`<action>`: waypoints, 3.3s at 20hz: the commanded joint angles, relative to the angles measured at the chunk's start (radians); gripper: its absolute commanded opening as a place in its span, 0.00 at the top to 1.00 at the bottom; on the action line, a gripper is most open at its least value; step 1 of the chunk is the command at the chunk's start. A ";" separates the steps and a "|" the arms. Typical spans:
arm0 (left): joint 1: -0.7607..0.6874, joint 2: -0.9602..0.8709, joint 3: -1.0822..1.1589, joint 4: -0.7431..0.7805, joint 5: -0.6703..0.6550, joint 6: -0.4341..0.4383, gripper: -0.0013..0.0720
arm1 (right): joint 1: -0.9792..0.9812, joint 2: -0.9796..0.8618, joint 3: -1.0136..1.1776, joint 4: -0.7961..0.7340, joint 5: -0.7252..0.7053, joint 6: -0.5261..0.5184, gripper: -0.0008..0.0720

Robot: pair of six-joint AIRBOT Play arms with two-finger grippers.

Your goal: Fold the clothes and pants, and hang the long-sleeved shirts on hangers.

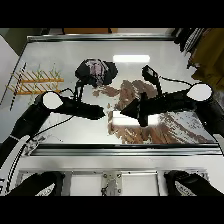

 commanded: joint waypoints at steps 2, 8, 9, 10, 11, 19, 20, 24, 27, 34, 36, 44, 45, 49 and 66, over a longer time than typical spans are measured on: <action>0.000 0.000 0.000 0.000 0.000 0.000 0.97 | 0.001 0.000 0.000 0.000 0.000 0.000 0.96; 0.000 -0.001 0.000 0.000 0.000 0.000 0.97 | 0.001 0.000 0.000 0.000 0.000 0.000 0.96; 0.000 -0.001 0.000 0.000 0.000 0.000 0.97 | 0.001 0.000 0.000 0.000 0.000 0.000 0.96; -0.001 -0.001 0.000 0.001 0.010 0.000 0.97 | 0.001 0.000 0.000 0.000 0.000 0.000 0.96; 0.000 -0.001 0.000 0.002 0.053 0.000 0.97 | 0.001 0.000 0.000 0.000 0.000 0.000 0.96; 0.127 0.000 0.089 0.275 -0.023 -0.004 0.00 | 0.001 0.000 0.000 0.000 0.000 0.000 0.96; 0.186 0.000 0.117 0.375 -0.063 -0.024 0.00 | 0.001 0.000 0.000 0.000 0.000 0.000 0.96; 0.493 0.000 0.129 0.717 -0.148 -0.090 0.00 | 0.001 0.000 0.000 0.000 0.000 0.000 0.96; 0.747 -0.001 0.008 0.702 -0.079 -0.091 0.00 | 0.001 0.000 0.000 0.000 0.000 0.000 0.96; 1.019 -0.095 -0.266 0.525 0.169 -0.086 0.00 | 0.001 0.000 0.000 0.000 0.000 0.000 0.96; 0.995 -0.150 -0.272 0.524 0.166 -0.086 0.00 | 0.001 0.000 0.000 0.000 0.000 0.000 0.96; 0.782 -0.079 -0.093 0.523 0.015 -0.087 0.97 | 0.001 0.000 0.000 0.000 0.000 0.000 0.96; 0.737 -0.029 -0.052 0.523 -0.031 -0.086 0.97 | 0.001 -0.001 0.000 0.018 0.000 0.001 0.96; 0.466 0.190 0.081 0.522 -0.169 -0.087 0.97 | 0.001 -0.001 0.000 0.227 0.037 0.030 0.96; -0.356 -0.243 0.411 0.524 0.135 -0.307 0.68 | -0.492 0.156 0.038 -0.440 -0.343 0.652 0.96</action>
